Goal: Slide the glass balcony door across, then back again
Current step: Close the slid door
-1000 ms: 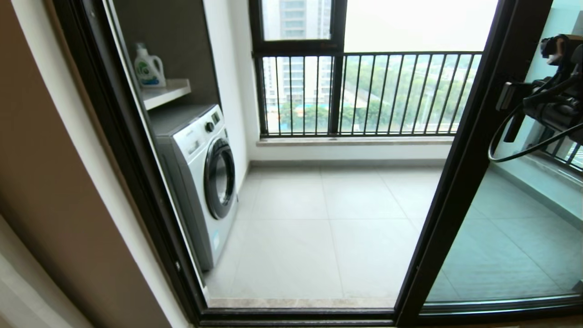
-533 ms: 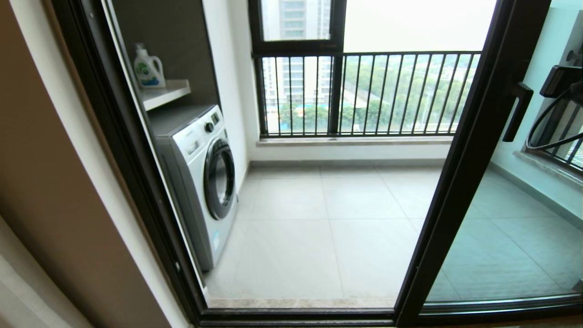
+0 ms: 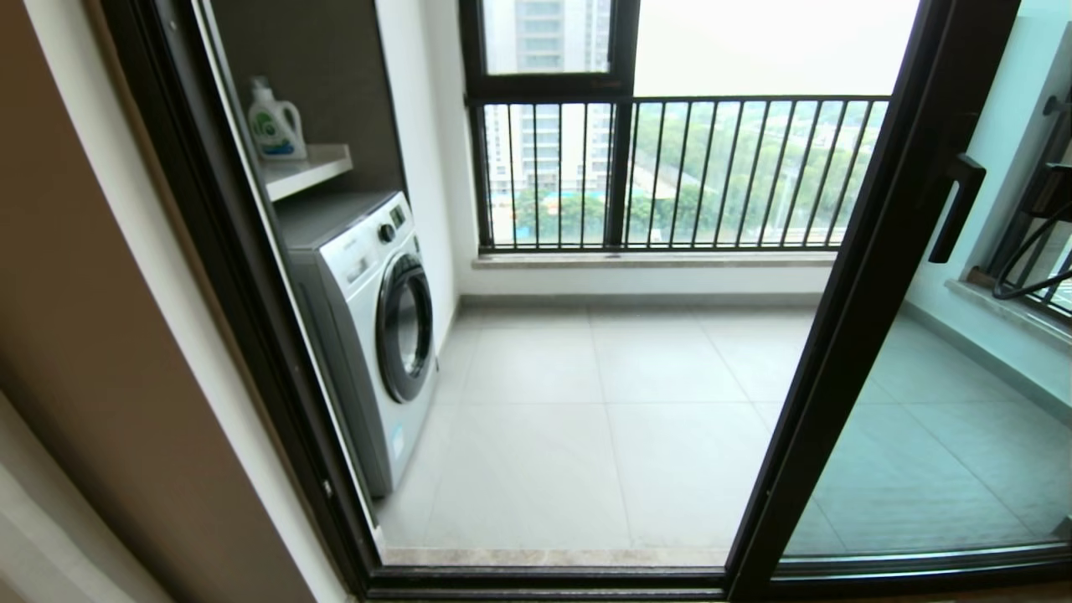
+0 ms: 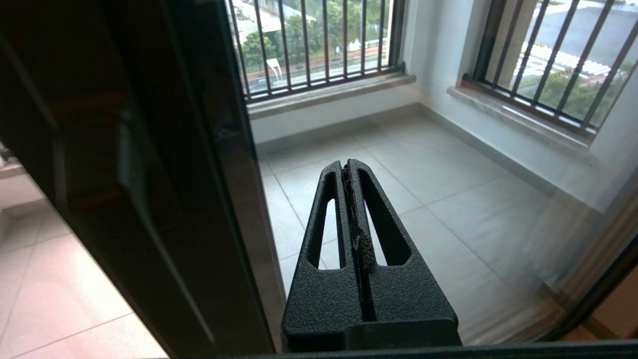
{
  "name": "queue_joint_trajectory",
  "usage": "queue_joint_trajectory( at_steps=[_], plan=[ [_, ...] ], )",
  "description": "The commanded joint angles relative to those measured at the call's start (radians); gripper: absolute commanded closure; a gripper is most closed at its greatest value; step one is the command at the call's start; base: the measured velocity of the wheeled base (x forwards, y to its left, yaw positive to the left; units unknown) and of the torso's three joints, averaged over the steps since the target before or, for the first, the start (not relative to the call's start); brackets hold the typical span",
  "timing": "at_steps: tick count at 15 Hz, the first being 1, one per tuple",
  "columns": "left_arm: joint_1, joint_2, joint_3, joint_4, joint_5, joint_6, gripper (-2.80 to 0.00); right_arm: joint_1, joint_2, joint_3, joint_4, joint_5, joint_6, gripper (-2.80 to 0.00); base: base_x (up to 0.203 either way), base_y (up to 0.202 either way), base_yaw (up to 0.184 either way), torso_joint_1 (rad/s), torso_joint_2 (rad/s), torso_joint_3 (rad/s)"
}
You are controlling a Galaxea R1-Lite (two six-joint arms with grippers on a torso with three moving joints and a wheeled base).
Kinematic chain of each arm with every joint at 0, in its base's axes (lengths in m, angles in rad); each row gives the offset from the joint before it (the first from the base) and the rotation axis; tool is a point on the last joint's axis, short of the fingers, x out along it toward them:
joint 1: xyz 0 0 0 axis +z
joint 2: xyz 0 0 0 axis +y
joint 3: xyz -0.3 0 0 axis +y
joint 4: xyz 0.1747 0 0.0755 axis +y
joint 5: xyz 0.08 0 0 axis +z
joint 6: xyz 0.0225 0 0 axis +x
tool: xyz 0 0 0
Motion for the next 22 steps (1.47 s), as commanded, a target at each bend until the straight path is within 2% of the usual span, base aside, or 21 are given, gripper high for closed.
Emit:
queue_joint_trajectory(
  at_steps=[1,5,12,22],
  plan=[
    [0.001,0.002,0.000,0.000,0.000,0.000,0.00,-0.002,0.058,0.004,-0.016,-0.001,-0.002,0.00,0.000,0.000,0.000,0.000,0.00,0.000],
    [0.001,0.002,0.000,0.000,0.000,0.000,0.00,0.049,0.098,0.001,-0.071,-0.010,-0.007,0.00,0.000,0.000,0.000,0.000,0.00,0.000],
    [0.001,0.002,0.000,0.000,0.000,0.000,0.00,0.152,0.092,-0.009,-0.072,-0.048,-0.007,0.00,0.000,0.000,0.000,0.000,0.00,0.000],
    [0.001,0.002,0.000,0.000,0.000,0.000,0.00,0.221,0.075,-0.002,-0.073,-0.071,-0.009,0.00,0.000,0.000,0.000,0.000,0.00,0.000]
  ],
)
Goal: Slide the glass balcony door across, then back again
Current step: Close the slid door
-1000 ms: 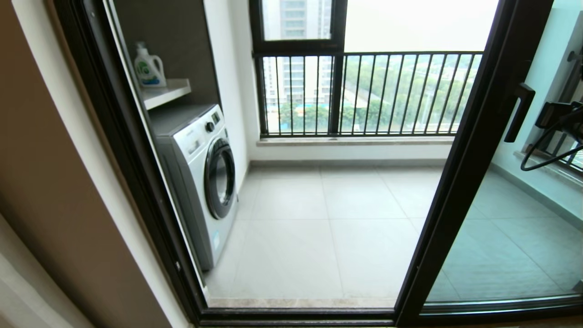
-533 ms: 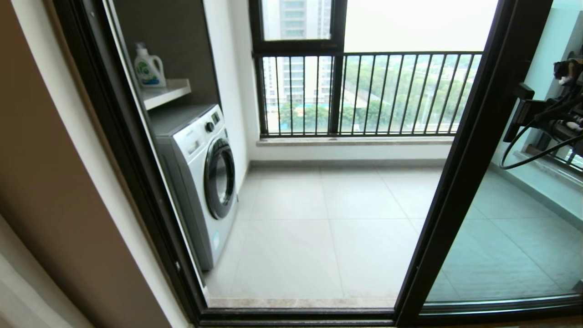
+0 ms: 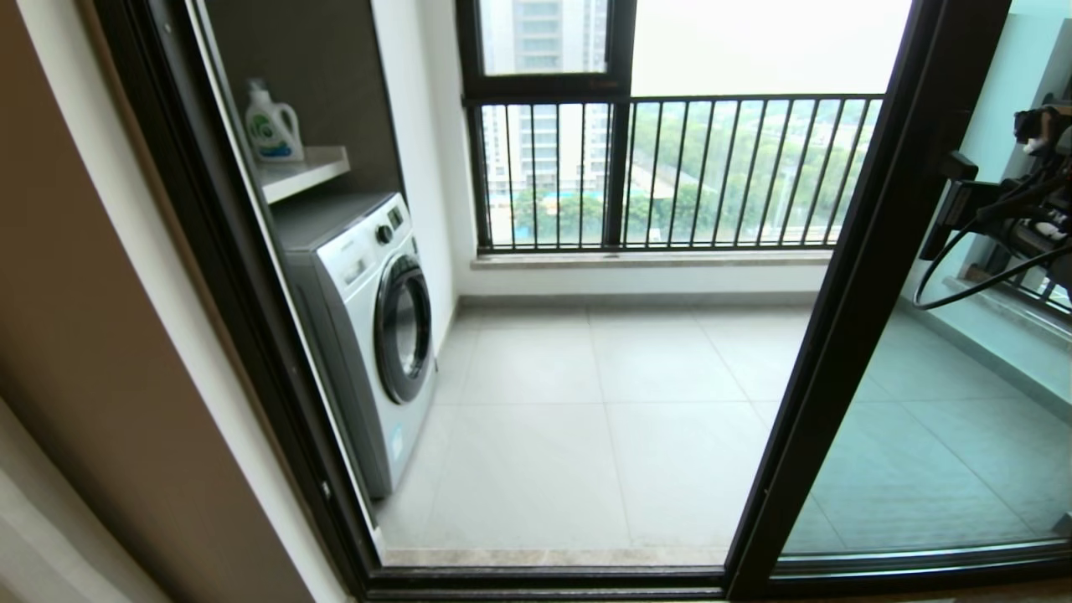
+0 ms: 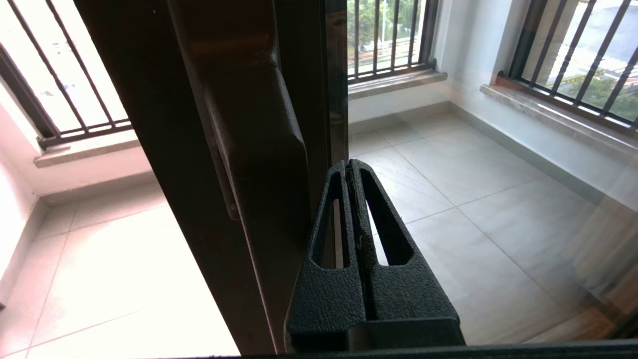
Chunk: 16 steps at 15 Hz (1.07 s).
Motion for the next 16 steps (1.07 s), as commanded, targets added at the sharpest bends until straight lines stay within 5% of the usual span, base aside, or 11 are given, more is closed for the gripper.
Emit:
queue_joint_trajectory(
  at_steps=[1,16],
  plan=[
    [0.000,0.002,0.001,0.000,0.000,0.000,0.00,0.019,-0.011,0.004,-0.004,0.006,-0.001,0.00,0.000,0.000,0.000,0.000,0.00,0.000],
    [0.000,0.002,0.000,0.000,0.000,0.000,0.00,0.161,-0.037,0.032,-0.006,-0.080,-0.004,0.00,0.000,0.000,0.000,0.000,0.00,0.000]
  ],
)
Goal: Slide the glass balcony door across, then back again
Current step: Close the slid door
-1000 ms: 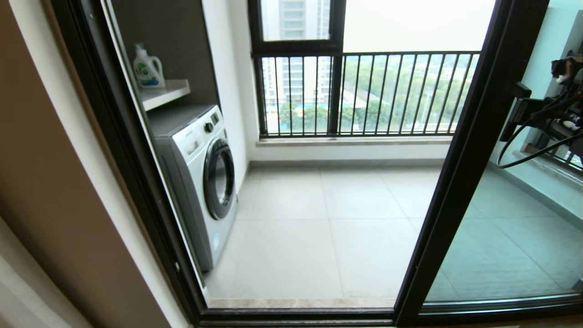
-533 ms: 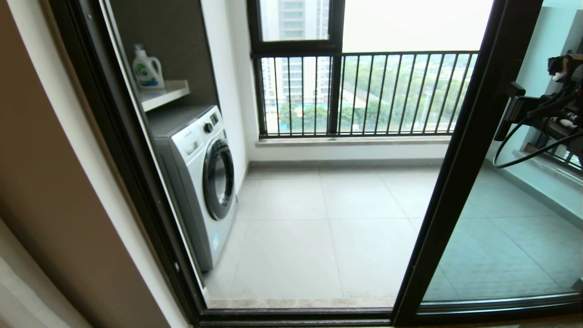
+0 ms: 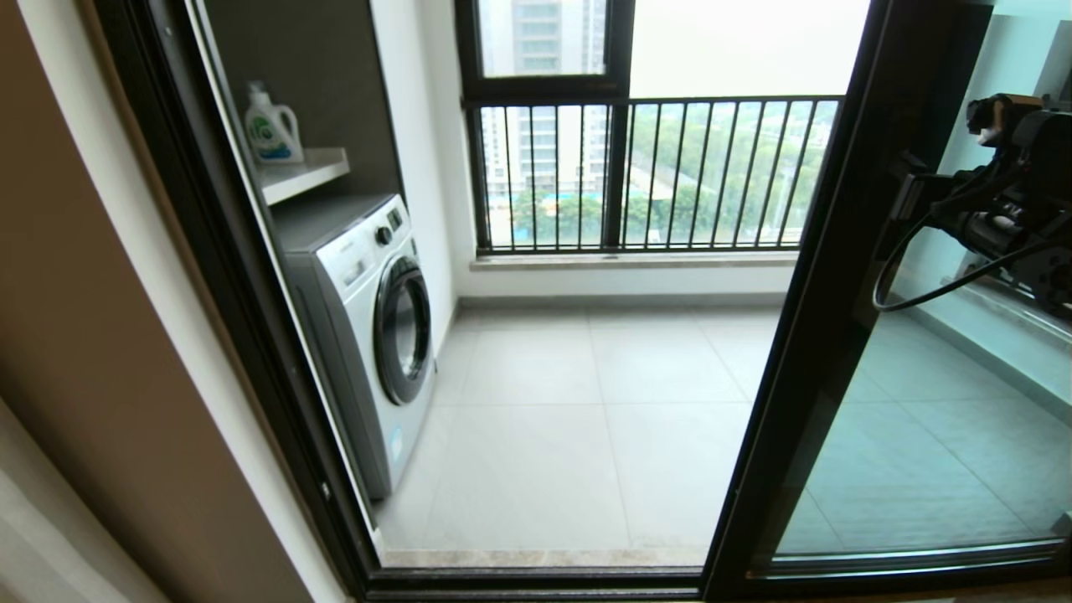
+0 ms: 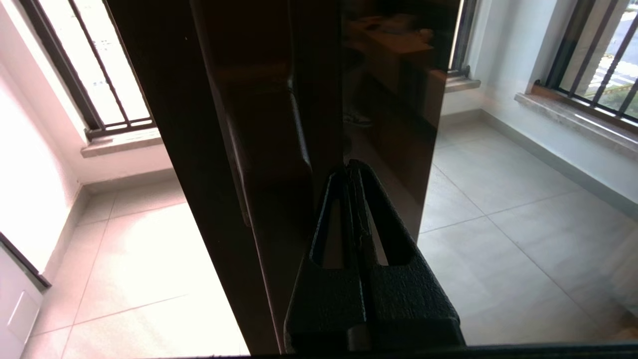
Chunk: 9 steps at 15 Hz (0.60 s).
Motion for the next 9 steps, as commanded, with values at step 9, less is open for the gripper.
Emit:
queue_joint_trajectory(
  at_steps=[9],
  plan=[
    [0.000,0.002,0.000,0.000,0.000,0.000,0.00,0.143,0.001,0.025,-0.009,-0.079,-0.001,0.00,0.000,0.000,0.000,0.000,0.00,0.000]
  ],
)
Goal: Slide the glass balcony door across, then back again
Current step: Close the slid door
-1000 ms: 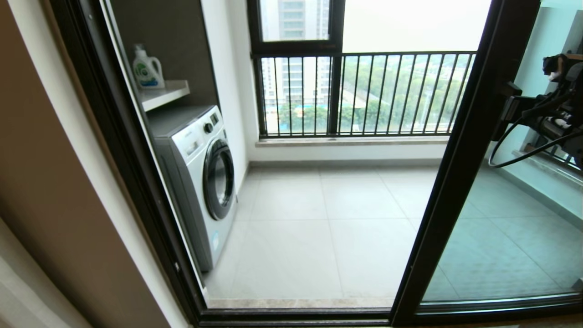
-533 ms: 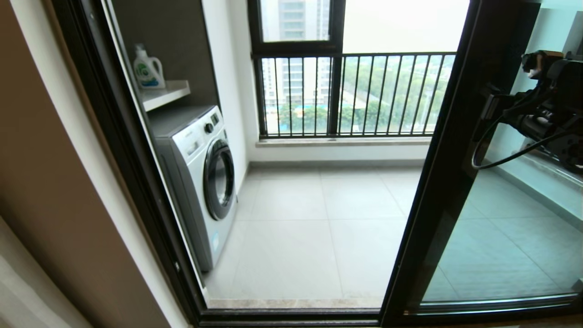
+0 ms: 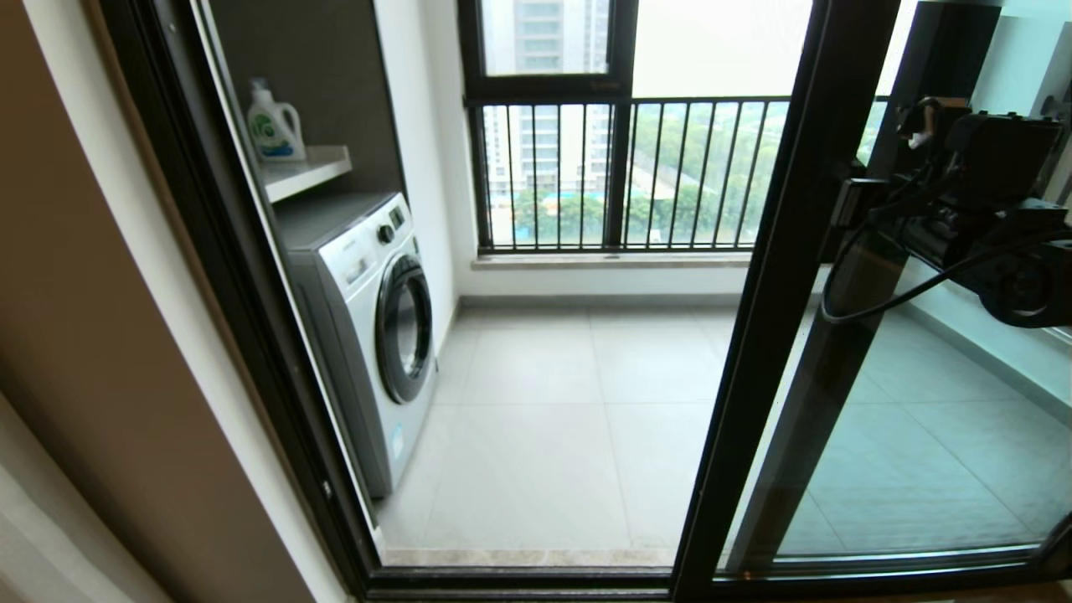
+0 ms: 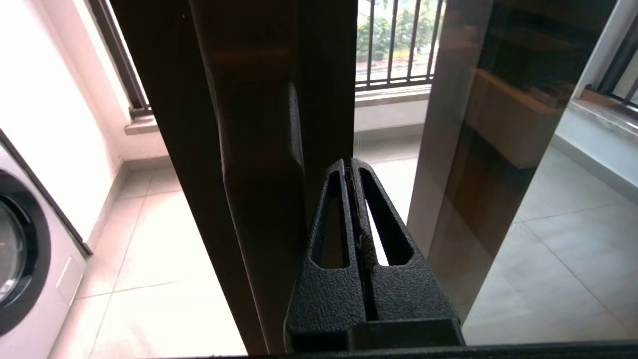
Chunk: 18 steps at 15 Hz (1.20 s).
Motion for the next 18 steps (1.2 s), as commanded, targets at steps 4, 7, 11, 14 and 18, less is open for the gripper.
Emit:
queue_joint_trajectory(
  at_steps=[4,7,11,14,18],
  plan=[
    [0.001,0.002,0.001,0.000,0.000,0.000,0.00,0.128,0.014,0.000,-0.009,-0.063,0.002,0.00,0.000,0.000,0.000,0.000,0.00,0.000],
    [0.001,0.002,0.000,0.000,0.000,-0.001,0.00,0.180,0.022,-0.008,-0.009,-0.078,0.002,0.00,0.000,0.000,0.000,0.000,0.00,0.000],
    [0.001,0.002,0.000,0.000,0.000,0.000,0.00,0.231,0.039,-0.042,-0.008,-0.090,0.003,0.00,0.000,0.000,0.000,0.000,0.00,0.000],
    [0.001,0.002,0.000,0.000,0.000,0.001,0.00,0.262,0.067,-0.067,-0.009,-0.120,0.003,0.00,0.000,0.000,0.000,0.000,0.00,0.000],
    [0.002,0.002,0.000,0.000,0.000,0.001,0.00,0.324,0.102,-0.091,-0.012,-0.139,0.003,0.00,0.000,0.000,0.000,0.000,0.00,0.000]
  ],
)
